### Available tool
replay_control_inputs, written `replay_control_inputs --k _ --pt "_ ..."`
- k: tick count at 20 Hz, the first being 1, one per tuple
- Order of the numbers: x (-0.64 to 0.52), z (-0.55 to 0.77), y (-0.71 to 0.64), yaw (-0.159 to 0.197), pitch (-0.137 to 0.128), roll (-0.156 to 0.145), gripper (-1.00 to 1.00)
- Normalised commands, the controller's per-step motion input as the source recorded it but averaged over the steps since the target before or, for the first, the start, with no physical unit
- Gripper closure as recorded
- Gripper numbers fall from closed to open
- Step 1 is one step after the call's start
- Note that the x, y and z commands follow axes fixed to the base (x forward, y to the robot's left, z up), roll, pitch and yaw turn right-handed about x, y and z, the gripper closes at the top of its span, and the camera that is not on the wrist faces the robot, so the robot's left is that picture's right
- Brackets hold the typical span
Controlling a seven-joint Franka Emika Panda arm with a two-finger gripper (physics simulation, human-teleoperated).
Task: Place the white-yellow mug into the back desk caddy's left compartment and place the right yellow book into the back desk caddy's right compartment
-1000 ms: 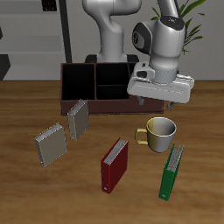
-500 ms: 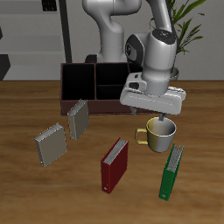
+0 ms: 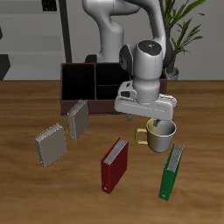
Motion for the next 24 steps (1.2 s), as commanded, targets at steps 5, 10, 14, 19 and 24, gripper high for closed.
replay_control_inputs --k 5,10,14,19,24 --pt "-0.12 -0.22 0.08 -0.014 0.02 0.039 -1.0" --pt "-0.16 -0.07 0.27 0.002 0.009 0.071 1.0" --pt "-0.08 0.04 0.15 -0.012 -0.006 0.033 1.0" --pt "-0.02 0.1 0.12 0.007 -0.016 0.025 1.0" --pt "0.03 0.25 -0.02 0.014 -0.024 -0.003 1.0"
